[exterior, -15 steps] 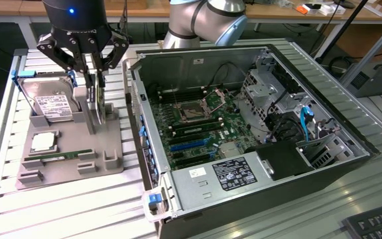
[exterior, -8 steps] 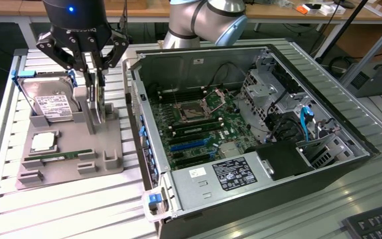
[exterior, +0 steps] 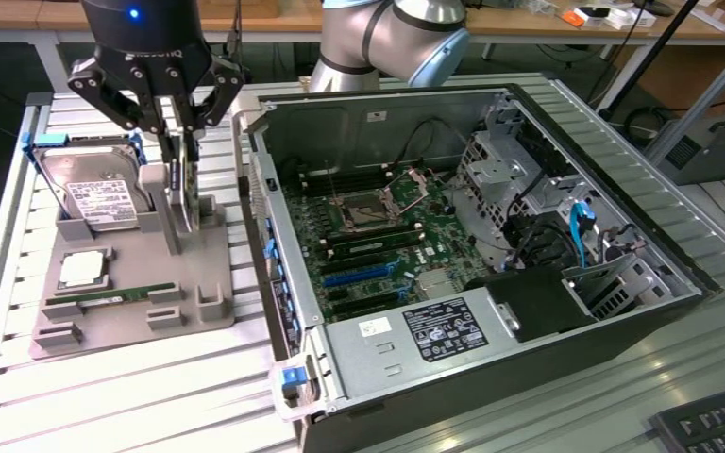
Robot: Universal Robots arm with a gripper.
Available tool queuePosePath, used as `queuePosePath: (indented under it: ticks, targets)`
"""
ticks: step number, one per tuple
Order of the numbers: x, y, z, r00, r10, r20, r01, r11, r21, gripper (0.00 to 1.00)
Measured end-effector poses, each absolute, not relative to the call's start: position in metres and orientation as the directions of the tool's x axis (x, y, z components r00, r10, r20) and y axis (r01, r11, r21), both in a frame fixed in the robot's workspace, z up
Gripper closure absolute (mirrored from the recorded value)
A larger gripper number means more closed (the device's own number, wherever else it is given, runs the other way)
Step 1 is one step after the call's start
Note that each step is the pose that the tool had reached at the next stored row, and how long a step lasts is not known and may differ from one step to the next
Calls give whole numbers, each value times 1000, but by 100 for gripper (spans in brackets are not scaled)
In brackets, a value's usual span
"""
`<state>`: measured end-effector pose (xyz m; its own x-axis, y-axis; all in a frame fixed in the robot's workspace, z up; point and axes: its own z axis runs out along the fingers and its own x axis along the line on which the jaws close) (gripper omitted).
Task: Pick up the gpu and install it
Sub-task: 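Pick up the gpu and move the gpu toward the slot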
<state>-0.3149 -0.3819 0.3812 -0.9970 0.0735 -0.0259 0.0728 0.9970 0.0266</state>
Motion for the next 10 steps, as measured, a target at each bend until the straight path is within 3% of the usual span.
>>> queuePosePath:
  ticks: [10]
  targets:
    - [-315,-382,386,-997,74,-26,73,997,29,73]
